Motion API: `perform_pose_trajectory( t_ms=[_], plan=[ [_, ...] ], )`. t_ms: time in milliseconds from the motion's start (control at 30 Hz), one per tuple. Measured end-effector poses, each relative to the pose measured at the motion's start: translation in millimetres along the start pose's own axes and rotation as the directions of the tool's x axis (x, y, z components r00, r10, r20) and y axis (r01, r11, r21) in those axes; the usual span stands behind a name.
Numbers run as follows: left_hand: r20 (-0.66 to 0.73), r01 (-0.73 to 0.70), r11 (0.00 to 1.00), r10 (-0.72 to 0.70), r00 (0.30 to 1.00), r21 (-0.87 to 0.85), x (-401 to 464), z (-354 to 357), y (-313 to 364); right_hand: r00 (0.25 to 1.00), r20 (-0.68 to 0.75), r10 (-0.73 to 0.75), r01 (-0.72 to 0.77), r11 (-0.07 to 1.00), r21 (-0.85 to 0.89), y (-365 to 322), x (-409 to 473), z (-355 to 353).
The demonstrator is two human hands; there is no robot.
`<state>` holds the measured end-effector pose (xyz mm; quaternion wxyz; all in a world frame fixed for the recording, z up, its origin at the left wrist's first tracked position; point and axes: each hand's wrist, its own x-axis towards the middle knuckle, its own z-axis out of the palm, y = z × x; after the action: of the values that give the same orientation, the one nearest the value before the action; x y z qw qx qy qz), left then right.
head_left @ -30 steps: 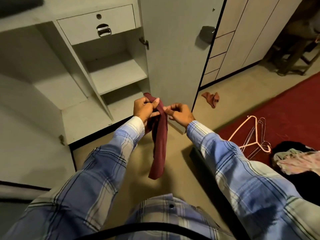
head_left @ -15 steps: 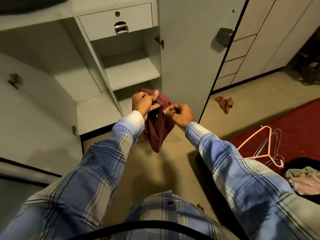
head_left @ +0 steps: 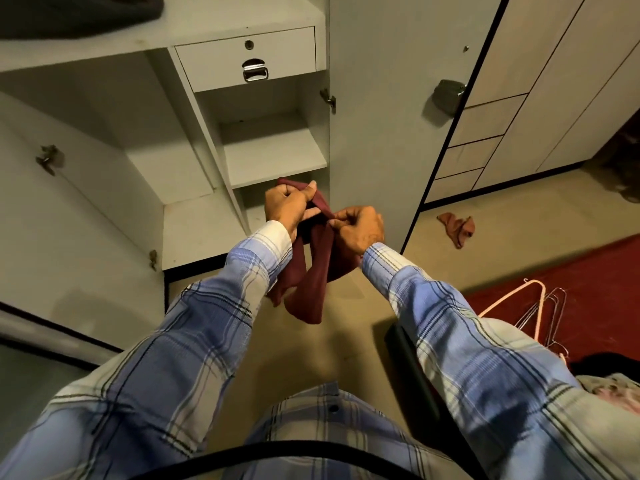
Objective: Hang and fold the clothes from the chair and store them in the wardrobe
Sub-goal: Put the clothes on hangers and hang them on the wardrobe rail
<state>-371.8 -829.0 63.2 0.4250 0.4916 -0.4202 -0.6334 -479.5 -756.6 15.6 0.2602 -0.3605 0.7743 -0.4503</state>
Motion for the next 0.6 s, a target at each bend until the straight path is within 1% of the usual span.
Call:
perform_pose_trajectory(
  t_ms=[100, 233, 300, 367, 433, 500, 600],
  plan=[
    [-0.035, 0.015, 1.0, -0.015, 0.999, 0.01, 2.9, 0.9, -0.9, 1.0, 0.02, -0.004, 0.003, 1.0, 0.015, 2.8, 2.4, -3.2],
    [-0.074, 0.024, 1.0, -0.023, 0.997, 0.017, 5.0, 1.5, 3.2, 0.999, 0.035, 0.029, -0.034, 0.988, 0.151, 0.0, 1.7, -6.4],
    [-0.084, 0.024, 0.999, -0.022, 0.996, 0.025, 6.8, 0.3, 6.0, 0.998, 0.057, 0.026, -0.037, 0.981, 0.192, -4.4, -0.3, -8.7],
    [-0.095, 0.022, 0.999, -0.019, 0.995, 0.032, 10.1, -2.6, 7.8, 0.996, 0.089, 0.02, -0.038, 0.977, 0.21, -6.3, 0.3, -8.6],
    [-0.1, 0.025, 0.999, -0.021, 0.995, 0.034, 12.5, -6.0, 8.8, 0.995, 0.099, 0.013, -0.032, 0.981, 0.189, -4.5, 3.7, -6.2],
    [-0.1, 0.031, 0.999, -0.029, 0.995, 0.017, 13.6, -8.2, 10.1, 0.998, 0.069, -0.002, -0.01, 0.985, 0.171, -2.7, 7.0, -3.3],
    [-0.099, 0.06, 0.998, -0.062, 0.993, -0.031, 17.1, -10.0, 10.7, 1.0, -0.03, -0.004, 0.009, 0.986, 0.169, -6.8, 5.4, -2.7]
  ],
)
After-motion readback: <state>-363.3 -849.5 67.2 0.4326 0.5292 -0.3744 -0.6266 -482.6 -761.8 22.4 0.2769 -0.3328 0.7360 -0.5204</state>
